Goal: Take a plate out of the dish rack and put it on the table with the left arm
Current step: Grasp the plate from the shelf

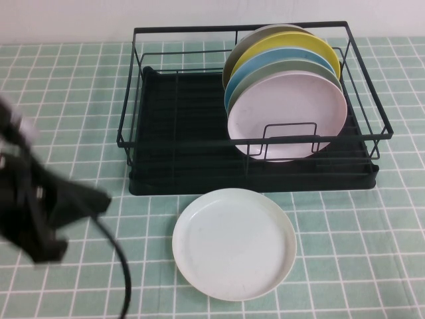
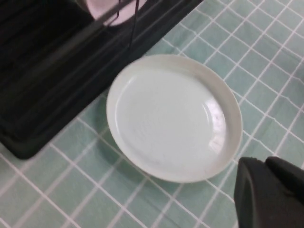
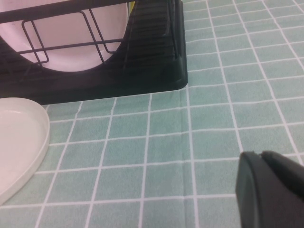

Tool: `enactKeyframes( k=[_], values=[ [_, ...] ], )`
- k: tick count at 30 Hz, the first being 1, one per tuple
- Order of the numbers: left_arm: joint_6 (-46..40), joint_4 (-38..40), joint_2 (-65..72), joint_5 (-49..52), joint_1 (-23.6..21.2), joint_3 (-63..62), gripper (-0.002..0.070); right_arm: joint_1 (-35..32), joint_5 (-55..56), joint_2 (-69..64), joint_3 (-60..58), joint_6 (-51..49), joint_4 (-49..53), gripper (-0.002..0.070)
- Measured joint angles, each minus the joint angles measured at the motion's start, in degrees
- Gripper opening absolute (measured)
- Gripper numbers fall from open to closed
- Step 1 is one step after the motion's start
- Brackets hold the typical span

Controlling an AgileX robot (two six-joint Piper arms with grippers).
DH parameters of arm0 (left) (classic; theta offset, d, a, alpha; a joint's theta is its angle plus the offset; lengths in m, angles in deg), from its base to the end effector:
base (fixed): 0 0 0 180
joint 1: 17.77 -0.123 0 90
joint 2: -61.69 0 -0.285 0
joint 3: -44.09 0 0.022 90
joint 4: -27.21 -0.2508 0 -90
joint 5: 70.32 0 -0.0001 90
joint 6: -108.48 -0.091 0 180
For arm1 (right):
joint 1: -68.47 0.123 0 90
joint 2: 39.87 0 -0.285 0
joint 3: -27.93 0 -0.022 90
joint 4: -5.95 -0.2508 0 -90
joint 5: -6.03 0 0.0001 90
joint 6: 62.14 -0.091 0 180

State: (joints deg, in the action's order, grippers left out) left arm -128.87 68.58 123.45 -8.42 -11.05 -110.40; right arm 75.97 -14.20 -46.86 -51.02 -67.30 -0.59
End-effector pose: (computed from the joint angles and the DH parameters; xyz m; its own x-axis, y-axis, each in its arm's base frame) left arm 0.1529 -0.0715 0.3498 -0.3825 0.5122 -0.7690 0.8176 0.5753 -0.0235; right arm 0.0522 0.0105 0.1722 -0.3017 0.1578 -0.9403 -0.1110 0.9737 0.1990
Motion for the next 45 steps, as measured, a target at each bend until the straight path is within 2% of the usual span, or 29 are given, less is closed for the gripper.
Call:
enactKeyframes(
  k=[5,13,19,21,22,25,28,33,41,45],
  values=[
    [-3.59,-0.59,11.55,-0.91,2.00,-12.83,-0.0004,0.00,0.00,0.00,0.00,0.00,0.00,-0.0018],
    [-3.59,-3.50,26.48,-9.09,13.35,-25.41,-0.0004,0.00,0.00,0.00,0.00,0.00,0.00,-0.0018],
    [-1.87,-4.03,37.26,-10.02,16.75,-36.23,0.0008,0.00,0.00,0.00,0.00,0.00,0.00,-0.0018],
    [-1.33,-4.15,40.36,-9.64,17.27,-39.53,0.0057,0.00,0.00,0.00,0.00,0.00,0.00,-0.0018],
    [-1.33,-4.26,41.96,-9.35,17.51,-41.09,0.0105,0.00,0.00,0.00,0.00,0.00,0.00,-0.0018],
    [-1.33,-5.23,46.05,-9.37,18.86,-44.42,0.0314,0.00,0.00,0.00,0.00,0.00,0.00,-0.0018],
    [-1.73,-6.82,48.78,-11.94,20.67,-45.48,0.0452,0.00,0.00,0.00,0.00,0.00,0.00,-0.0018],
    [-3.82,-7.75,52.13,-17.46,23.33,-45.72,0.0492,0.00,0.00,0.00,0.00,0.00,0.00,-0.0018],
    [-5.84,-8.17,55.12,-23.78,24.48,-45.74,0.0487,0.00,0.00,0.00,0.00,0.00,0.00,-0.0018],
    [-5.96,-8.17,56.36,-25.68,24.48,-45.85,0.0458,0.00,0.00,0.00,0.00,0.00,0.00,-0.0018]
  ],
)
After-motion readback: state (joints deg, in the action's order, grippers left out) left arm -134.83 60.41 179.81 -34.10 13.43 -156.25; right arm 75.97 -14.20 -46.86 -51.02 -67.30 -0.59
